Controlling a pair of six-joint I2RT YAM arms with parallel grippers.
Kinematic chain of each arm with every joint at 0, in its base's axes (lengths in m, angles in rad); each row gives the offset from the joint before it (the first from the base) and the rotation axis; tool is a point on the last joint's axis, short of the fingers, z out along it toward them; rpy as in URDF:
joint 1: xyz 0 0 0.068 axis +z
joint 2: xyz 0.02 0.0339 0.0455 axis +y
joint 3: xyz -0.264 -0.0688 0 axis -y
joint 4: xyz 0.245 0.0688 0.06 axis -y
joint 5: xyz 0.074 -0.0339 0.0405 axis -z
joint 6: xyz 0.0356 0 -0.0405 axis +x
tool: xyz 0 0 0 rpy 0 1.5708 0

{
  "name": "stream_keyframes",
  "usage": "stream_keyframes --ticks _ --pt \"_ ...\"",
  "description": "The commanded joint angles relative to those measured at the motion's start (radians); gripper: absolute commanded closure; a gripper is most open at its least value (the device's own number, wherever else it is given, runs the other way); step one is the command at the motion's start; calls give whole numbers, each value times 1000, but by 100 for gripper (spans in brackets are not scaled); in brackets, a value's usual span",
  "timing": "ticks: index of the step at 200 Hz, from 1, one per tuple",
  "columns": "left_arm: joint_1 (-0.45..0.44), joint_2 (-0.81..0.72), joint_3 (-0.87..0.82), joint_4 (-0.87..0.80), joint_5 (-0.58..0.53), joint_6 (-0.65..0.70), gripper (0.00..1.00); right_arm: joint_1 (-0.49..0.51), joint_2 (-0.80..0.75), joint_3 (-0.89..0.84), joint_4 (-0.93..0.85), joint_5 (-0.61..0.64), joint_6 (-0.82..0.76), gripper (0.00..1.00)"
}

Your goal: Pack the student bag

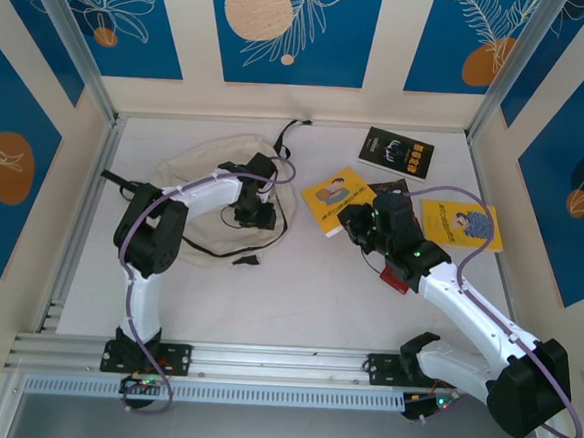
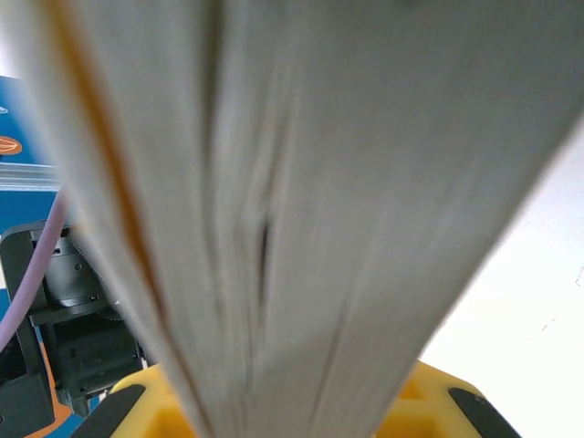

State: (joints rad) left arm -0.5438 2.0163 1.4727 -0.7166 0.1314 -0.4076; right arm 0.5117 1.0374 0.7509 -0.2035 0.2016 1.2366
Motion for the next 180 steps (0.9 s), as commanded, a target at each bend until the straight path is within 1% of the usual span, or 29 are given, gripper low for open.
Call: stream_keyframes --ticks 1,10,24,60,94,128,151,166,180 --pt "-11 13 28 -37 -44 10 82 -4 -11 13 68 -14 -15 100" --pt "-10 7 35 -47 -54 15 91 -4 -11 15 66 -16 -15 100" --pt "-11 -13 42 -52 -58 24 100 -4 -13 15 62 -15 -16 100" --pt "-11 -89 49 -74 -94 33 100 -4 -17 15 47 -8 -20 100" --pt "-7 -195 55 -95 -120 40 100 -4 -23 16 23 -7 -29 100" --pt "3 -296 78 -111 -142 40 100 -4 -41 -3 -11 -45 -58 100" --pt "7 -340 106 -105 -121 33 100 -4 -80 -37 4 -122 -96 100" --pt "6 -353 133 -93 -62 30 100 1 -105 -47 11 -162 -123 100" --pt "5 -358 146 -69 -14 11 100 20 -115 -48 17 -169 -143 100"
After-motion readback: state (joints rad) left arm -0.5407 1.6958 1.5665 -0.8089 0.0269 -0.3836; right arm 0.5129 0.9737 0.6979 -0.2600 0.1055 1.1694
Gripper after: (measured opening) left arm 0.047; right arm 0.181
